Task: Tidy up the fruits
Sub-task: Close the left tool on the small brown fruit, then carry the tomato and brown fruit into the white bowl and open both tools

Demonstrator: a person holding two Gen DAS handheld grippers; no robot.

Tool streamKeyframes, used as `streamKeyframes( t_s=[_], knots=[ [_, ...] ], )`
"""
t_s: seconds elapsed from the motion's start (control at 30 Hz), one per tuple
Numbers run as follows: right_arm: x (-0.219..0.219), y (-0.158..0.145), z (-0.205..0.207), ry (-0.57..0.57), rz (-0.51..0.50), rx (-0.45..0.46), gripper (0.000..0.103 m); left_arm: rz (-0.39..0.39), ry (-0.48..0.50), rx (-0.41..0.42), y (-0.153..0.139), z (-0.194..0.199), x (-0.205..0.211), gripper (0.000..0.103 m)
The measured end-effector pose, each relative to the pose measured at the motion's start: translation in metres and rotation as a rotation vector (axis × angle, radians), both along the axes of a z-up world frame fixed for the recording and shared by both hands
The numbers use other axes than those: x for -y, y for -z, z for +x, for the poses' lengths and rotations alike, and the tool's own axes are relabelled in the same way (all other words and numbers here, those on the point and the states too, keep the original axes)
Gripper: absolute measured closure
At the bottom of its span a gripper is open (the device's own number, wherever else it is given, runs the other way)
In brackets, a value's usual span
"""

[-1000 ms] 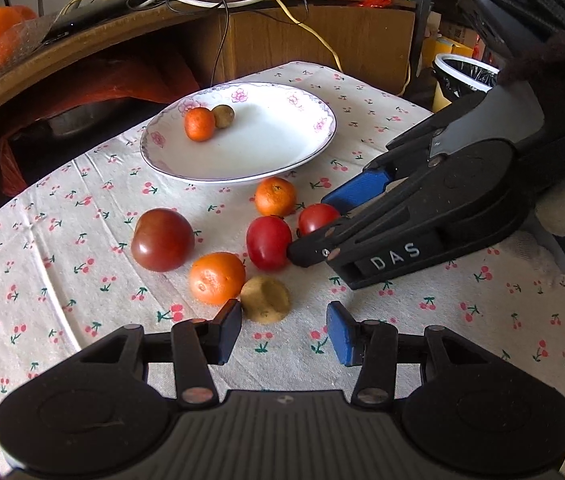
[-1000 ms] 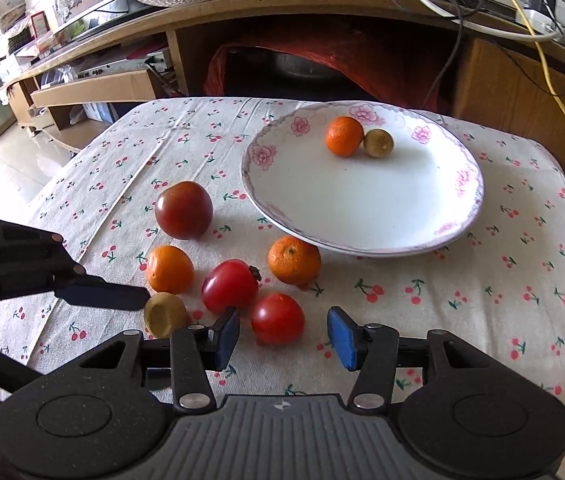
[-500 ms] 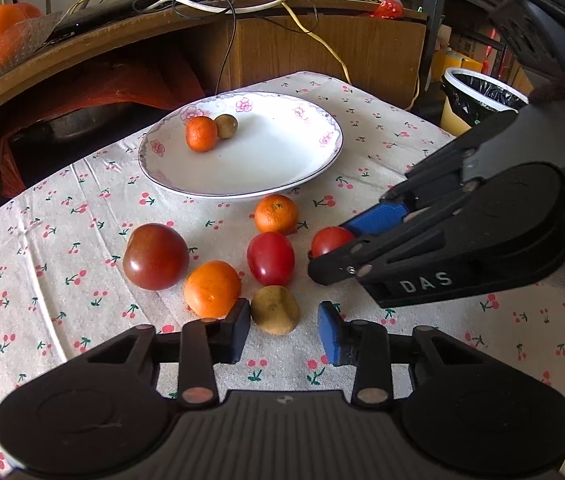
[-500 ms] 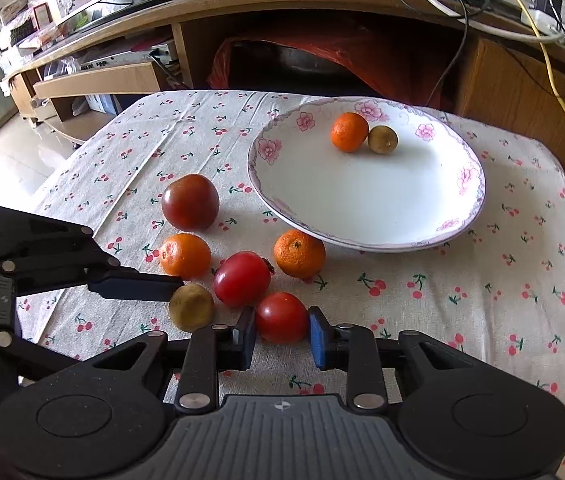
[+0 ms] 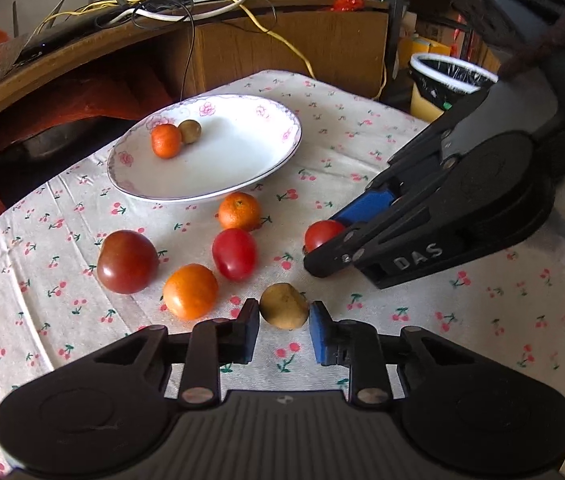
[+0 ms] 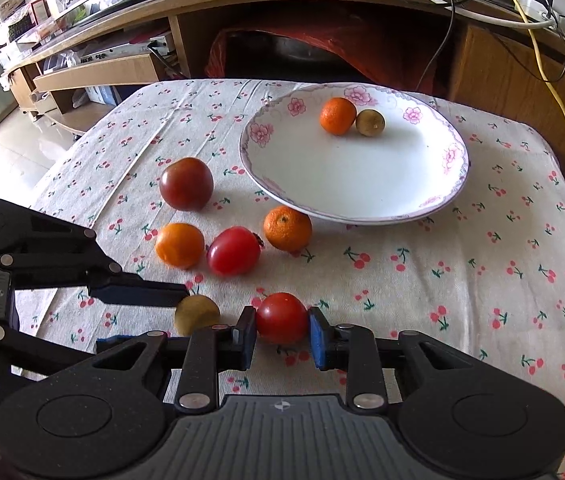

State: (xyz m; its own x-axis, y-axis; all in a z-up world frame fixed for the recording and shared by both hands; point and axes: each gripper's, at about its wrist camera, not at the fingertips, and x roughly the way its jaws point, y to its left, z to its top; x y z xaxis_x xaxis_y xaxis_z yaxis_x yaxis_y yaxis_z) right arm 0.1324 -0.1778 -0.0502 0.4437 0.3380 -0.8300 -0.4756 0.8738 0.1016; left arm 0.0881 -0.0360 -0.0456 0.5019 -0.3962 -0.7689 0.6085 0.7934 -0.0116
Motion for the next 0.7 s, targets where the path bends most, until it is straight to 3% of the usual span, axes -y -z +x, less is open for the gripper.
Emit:
streamKeyframes(
  t_s=[0.7],
  knots=[
    [0.0003, -0.0003, -0.0008, 0.008, 0.009, 0.002, 0.078, 0.004, -0.011, -0.029, 0.0019, 0.0033, 0.0034, 0.067]
  ],
)
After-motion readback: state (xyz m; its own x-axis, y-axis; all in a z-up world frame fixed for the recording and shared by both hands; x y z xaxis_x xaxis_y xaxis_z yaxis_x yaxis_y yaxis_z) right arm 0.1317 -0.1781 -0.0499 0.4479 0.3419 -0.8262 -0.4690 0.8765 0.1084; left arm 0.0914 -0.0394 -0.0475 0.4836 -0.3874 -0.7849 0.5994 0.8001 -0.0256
